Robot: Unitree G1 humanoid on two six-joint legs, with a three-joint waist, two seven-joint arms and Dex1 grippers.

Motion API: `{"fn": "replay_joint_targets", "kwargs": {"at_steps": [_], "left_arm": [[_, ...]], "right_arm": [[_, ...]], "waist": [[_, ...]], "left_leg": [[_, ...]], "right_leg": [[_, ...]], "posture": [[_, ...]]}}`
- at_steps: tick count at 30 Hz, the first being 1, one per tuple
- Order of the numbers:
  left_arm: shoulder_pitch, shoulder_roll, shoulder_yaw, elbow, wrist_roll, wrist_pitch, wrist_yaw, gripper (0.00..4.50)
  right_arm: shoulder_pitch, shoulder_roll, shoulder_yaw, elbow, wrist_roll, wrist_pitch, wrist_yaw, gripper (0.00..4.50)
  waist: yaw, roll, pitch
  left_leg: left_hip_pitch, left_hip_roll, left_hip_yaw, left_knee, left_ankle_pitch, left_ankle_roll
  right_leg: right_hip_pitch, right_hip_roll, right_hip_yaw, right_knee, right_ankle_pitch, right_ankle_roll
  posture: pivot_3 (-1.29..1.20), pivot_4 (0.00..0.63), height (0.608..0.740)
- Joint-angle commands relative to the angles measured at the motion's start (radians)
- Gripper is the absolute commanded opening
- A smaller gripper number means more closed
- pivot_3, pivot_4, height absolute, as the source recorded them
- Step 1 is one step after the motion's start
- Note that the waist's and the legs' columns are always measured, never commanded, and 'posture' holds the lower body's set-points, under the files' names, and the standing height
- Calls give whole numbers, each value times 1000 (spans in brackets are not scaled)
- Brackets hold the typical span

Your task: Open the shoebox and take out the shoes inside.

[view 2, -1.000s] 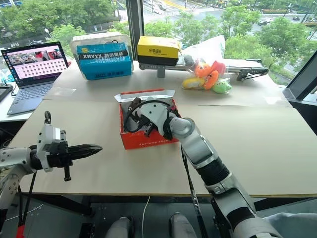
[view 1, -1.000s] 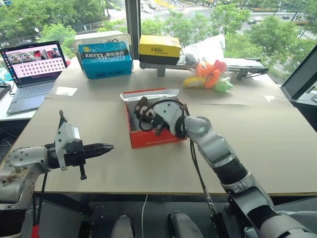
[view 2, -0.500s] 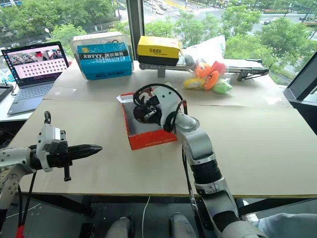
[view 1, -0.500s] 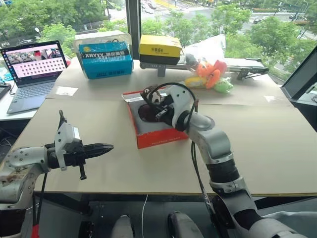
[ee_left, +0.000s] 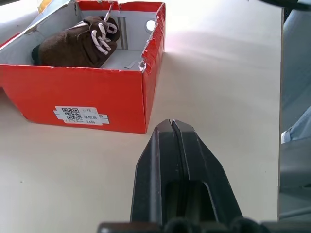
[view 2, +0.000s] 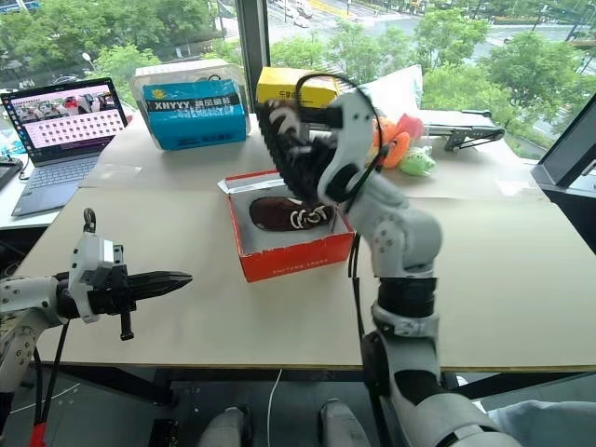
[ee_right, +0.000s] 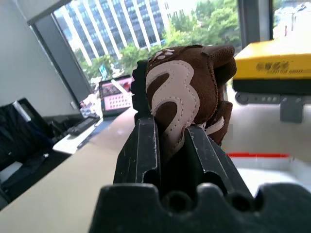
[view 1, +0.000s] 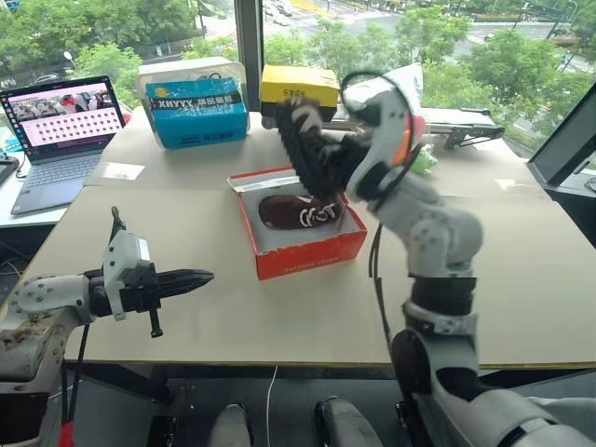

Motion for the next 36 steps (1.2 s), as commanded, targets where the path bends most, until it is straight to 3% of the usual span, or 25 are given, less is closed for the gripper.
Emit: {"fn": "replay_joint_targets", "kwargs": {"at_steps": [1, 4, 8, 14, 22, 26, 33, 34, 36], "left_arm": [[-6, 11, 31, -27, -5, -28, -3, 0], [-8, 9, 29, -25, -4, -30, -4, 0], [-14, 7, 21, -19, -3, -34, -3, 0], [-32, 3, 5, -9, 0, -37, -5, 0], [-33, 6, 5, -8, -2, -35, -5, 0], [-31, 8, 7, -8, -1, -36, -5, 0], [-29, 4, 3, -9, -1, -37, -6, 0], [-30, 3, 1, -8, -1, -37, -6, 0], [-33, 1, -2, -7, 0, -38, -5, 0]], "right_arm": [[23, -179, 27, 14, -113, -41, -6, 576], [99, -314, 140, 48, -236, -63, -18, 576], [192, -379, 287, 67, -369, -79, -36, 576], [297, -375, 513, 133, -567, -139, -84, 576], [348, -346, 562, 223, -651, -207, -76, 576], [359, -289, 463, 159, -586, -181, -40, 1816], [318, -291, 359, 19, -468, -88, 104, 4228], [315, -300, 351, -3, -452, -70, 126, 4444], [311, -319, 335, -40, -419, -30, 168, 4444]], "waist": [[7, 0, 0], [9, 0, 0], [-10, 2, 1], [-18, 2, 1], [-15, 3, 2], [-15, 2, 2], [-16, 3, 2], [-16, 3, 2], [-14, 3, 2]], "left_leg": [[0, 0, 0, 0, 0, 0], [0, 0, 0, 0, 0, 0], [0, 0, 0, -1, 0, 0], [1, 0, 0, -1, 0, 0], [0, -1, 0, 2, 0, 0], [0, -1, -1, 2, 0, 0], [0, -1, -1, 2, 0, 0], [0, -1, -1, 2, 0, 0], [0, -1, -1, 2, 0, 0]], "right_leg": [[0, 0, 0, 0, 0, 0], [0, 0, 0, -1, -3, -5], [-1, 1, 1, 0, -1, -2], [-1, 1, 1, 1, -1, 0], [0, 1, 2, 1, -2, 5], [0, 1, 2, 1, -1, 6], [0, 1, 2, 1, -1, 6], [0, 1, 2, 1, -1, 6], [0, 1, 2, 1, -1, 6]], "posture": [[0, 150, 739], [0, 150, 739], [0, 150, 739], [0, 150, 739], [0, 150, 739], [0, 150, 739], [0, 150, 739], [0, 150, 739], [0, 150, 739]]}}
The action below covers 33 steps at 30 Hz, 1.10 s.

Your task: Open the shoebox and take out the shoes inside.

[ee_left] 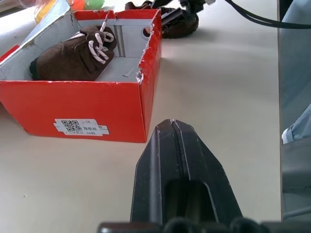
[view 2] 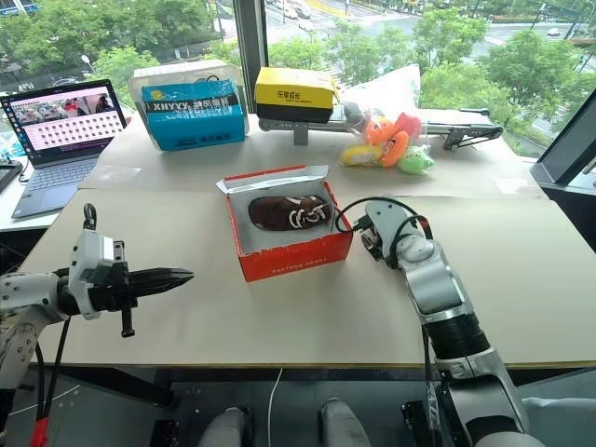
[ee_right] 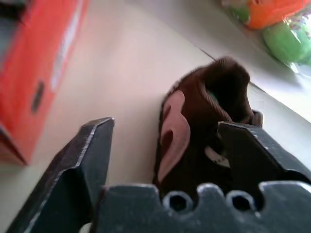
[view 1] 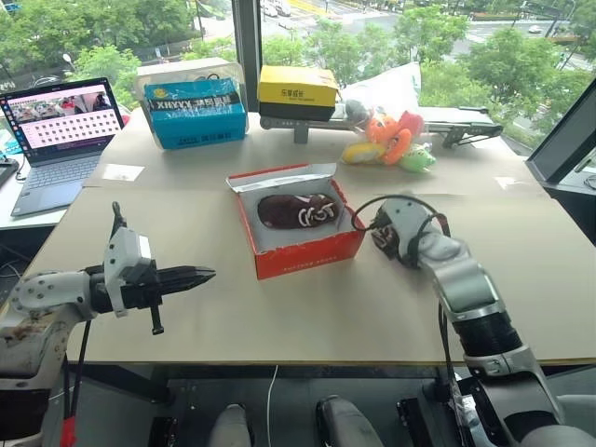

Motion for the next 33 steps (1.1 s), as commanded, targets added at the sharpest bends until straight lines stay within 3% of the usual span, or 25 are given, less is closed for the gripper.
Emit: {"fn": "replay_joint_targets", "kwargs": {"at_steps": [1, 6, 10, 15, 18, 23, 33], "left_arm": [[-15, 0, 6, -10, -2, -19, -3, 0], [-22, -3, 1, -4, 2, -22, -1, 0], [-30, -5, 0, 0, 4, -24, 2, 0], [-24, -11, 3, -10, 5, -20, 8, 0], [-23, -13, 3, -13, 7, -19, 10, 0], [6, -12, 23, -33, 3, -17, 18, 0], [53, -11, 54, -65, -4, -14, 33, 0]], "right_arm": [[-27, -49, -69, -105, 68, 78, 81, 4444], [-75, -163, -156, -149, 166, 129, 206, 4444], [-214, -157, -162, -121, 264, 50, 322, 4444], [-379, 4, 83, 169, 151, -207, 386, 4444], [-384, 30, 108, 260, 128, -269, 401, 4444], [-395, 60, 267, 469, -31, -497, 408, 4444], [-471, 144, 337, 846, -230, -781, 303, 4444]], "waist": [[2, 0, 0], [16, 0, 0], [8, 3, 2], [-11, 3, 2], [-1, 3, 2], [21, 4, 2], [18, 4, 2]], "left_leg": [[0, 0, 0, 0, 0, 0], [0, 0, 0, 0, 0, 0], [1, 0, 0, 1, 0, 0], [5, 0, -1, 0, 0, 0], [4, 0, -2, 0, 0, 0], [-2, 0, 0, 3, 1, 0], [-1, 0, 0, 2, 1, 0]], "right_leg": [[0, 0, 0, 0, 0, 0], [0, 0, 0, 0, 0, 0], [-1, 0, 0, 0, 1, -2], [2, 2, 1, 0, 3, -2], [2, 2, 1, 1, 3, -2], [0, 0, 0, -1, 4, -4], [0, 0, -1, 0, 3, -4]], "posture": [[0, 150, 739], [0, 150, 739], [0, 150, 739], [0, 150, 739], [0, 150, 739], [0, 150, 739], [0, 150, 739]]}}
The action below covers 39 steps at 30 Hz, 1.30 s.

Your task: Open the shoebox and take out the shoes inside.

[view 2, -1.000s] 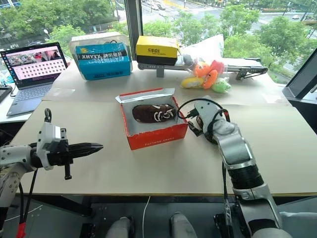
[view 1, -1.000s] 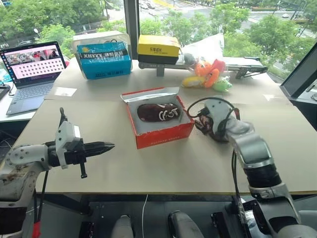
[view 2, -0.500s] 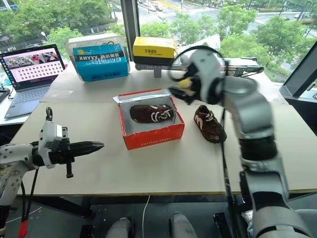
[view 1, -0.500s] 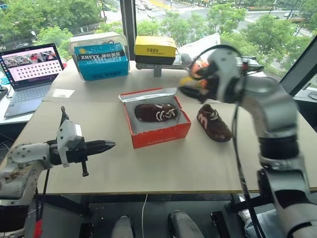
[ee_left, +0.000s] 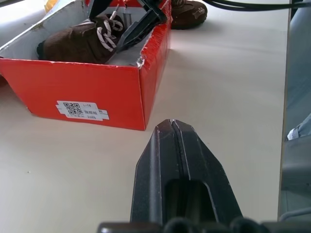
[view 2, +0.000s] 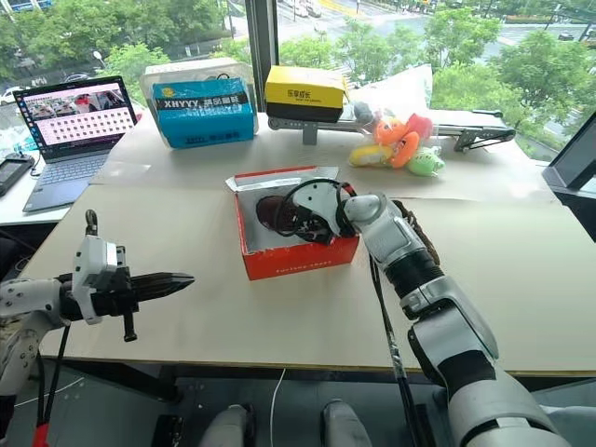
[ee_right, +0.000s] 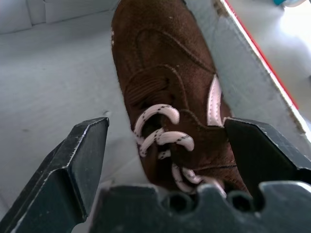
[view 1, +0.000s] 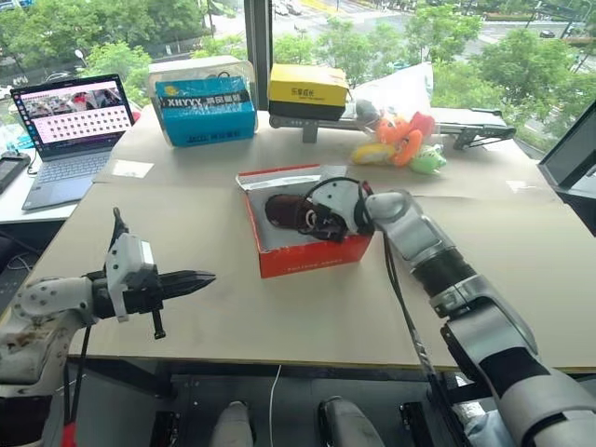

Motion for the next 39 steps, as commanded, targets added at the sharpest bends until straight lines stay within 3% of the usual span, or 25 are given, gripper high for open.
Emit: {"fn": "replay_joint_targets", "kwargs": {"at_steps": [1, 6, 9, 16, 19, 27, 33, 39], "left_arm": [[12, 3, 45, -40, -23, -11, 8, 0], [21, 6, 54, -47, -26, -8, 10, 0], [23, 7, 58, -49, -26, -7, 9, 0], [21, 8, 57, -47, -25, -9, 5, 0], [18, 8, 54, -44, -23, -10, 4, 0], [11, 5, 45, -39, -20, -14, 2, 0], [7, 5, 42, -33, -17, -15, -1, 0], [0, 3, 34, -27, -14, -16, -5, 0]], "right_arm": [[-42, 24, 1, 111, -68, -97, -72, 4444], [-56, 60, -5, 188, -112, -160, -103, 4444], [-49, 73, -23, 191, -114, -158, -95, 3786], [-33, 78, -39, 169, -127, -147, -83, 1421], [-27, 77, -45, 159, -134, -142, -82, 714], [-17, 71, -86, 31, -115, -80, -63, 714], [10, 17, -143, -308, -55, 72, 64, 714], [44, 21, -220, -465, 51, 246, 107, 714]], "waist": [[0, 0, 0], [0, 0, 0], [-2, 0, 0], [-13, 0, 0], [-17, 0, 0], [-19, 0, 0], [-19, 1, 1], [-17, 1, 1]], "left_leg": [[0, 0, 0, 0, 0, 0], [0, 0, 0, 0, 0, 0], [0, 0, 0, 0, 0, 0], [1, 0, 0, 0, 0, 0], [1, 0, 0, 0, 0, 0], [0, 0, 0, 0, 0, 0], [0, 0, 0, 0, 0, 0], [0, 0, 0, 0, 0, 0]], "right_leg": [[0, 0, 0, 0, 0, 0], [0, 0, 0, 0, 0, 0], [0, 0, 0, 0, 1, -2], [0, 0, 0, 1, 1, -2], [0, 0, 0, 1, 1, -2], [0, 0, 0, 1, 1, -2], [-1, 0, 0, 1, 1, -2], [0, 0, 0, 1, 0, 1]], "posture": [[0, 150, 739], [0, 150, 739], [0, 150, 739], [0, 150, 739], [0, 150, 739], [0, 150, 739], [0, 150, 739], [0, 150, 739]]}}
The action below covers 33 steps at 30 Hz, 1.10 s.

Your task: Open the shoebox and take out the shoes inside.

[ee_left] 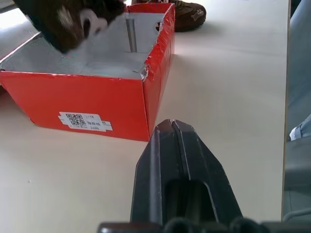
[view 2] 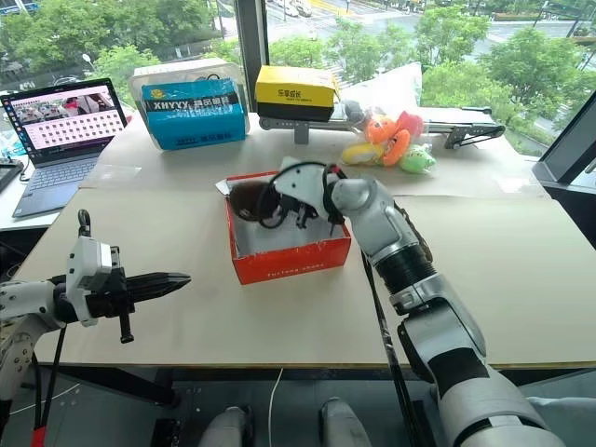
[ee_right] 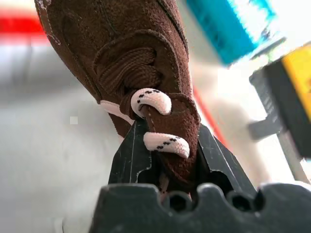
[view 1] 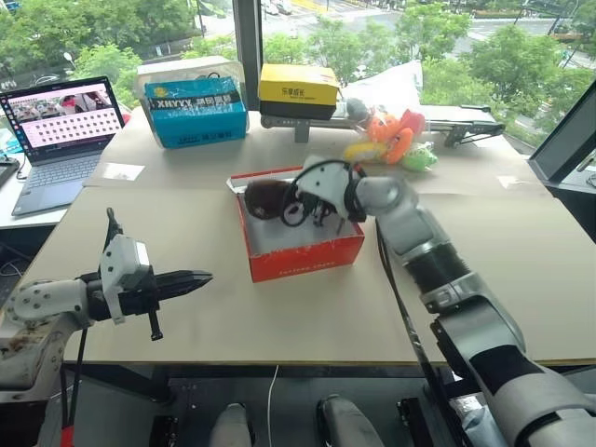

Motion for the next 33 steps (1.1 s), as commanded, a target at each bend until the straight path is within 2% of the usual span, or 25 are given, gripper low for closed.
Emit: {"fn": "replay_joint_targets", "kwargs": {"at_steps": [1, 6, 9, 12, 15, 21, 28, 33], "left_arm": [[-11, 3, 9, -11, -13, -17, -7, 0], [-6, 2, 12, -15, -14, -16, -10, 0], [-5, -1, 10, -15, -13, -17, -10, 0], [-6, -7, 0, -16, -12, -15, -9, 0], [-9, -9, -10, -14, -13, -12, -14, 0], [-16, -19, -28, -15, -14, -8, -16, 0], [-27, -23, -41, -17, -15, -1, -15, 0], [-24, -21, -41, -21, -16, 2, -13, 0]], "right_arm": [[-1, 8, -94, -92, 92, 124, 10, 714], [-109, -56, -278, -55, 186, 338, -66, 714], [-203, -160, -412, 89, 216, 490, -163, 714], [-233, -257, -469, 205, 229, 571, -212, 714], [-227, -340, -454, 313, 209, 624, -221, 714], [-199, -410, -394, 508, 173, 554, -225, 714], [-160, -415, -381, 748, 173, 433, -212, 714], [-141, -393, -364, 813, 176, 436, -176, 714]], "waist": [[1, 0, 0], [6, 0, 1], [20, 1, 1], [31, 0, 1], [25, 0, 0], [-4, 7, 5], [-5, 8, 5], [-6, 8, 5]], "left_leg": [[0, 0, 0, 0, 0, 0], [0, 0, 0, 0, 0, 0], [0, 0, 0, 0, 0, 0], [0, 0, 0, -1, 0, 0], [0, 0, 1, -1, 0, 0], [0, -1, 1, -2, 0, 0], [0, -2, 0, -2, 0, 0], [1, -2, 0, -1, 0, 0]], "right_leg": [[0, 0, 0, 0, 0, 0], [0, 0, 0, 0, 1, 0], [0, 0, 0, -1, 2, -2], [0, -1, -1, -2, 0, -5], [0, -1, 0, -2, -2, -9], [-1, 0, 1, 0, 0, -5], [0, 0, 2, -1, -1, -1], [1, 0, 3, -1, -1, 1]], "posture": [[0, 150, 739], [0, 150, 739], [0, 150, 739], [0, 150, 739], [0, 150, 739], [0, 150, 739], [0, 150, 739], [0, 150, 739]]}}
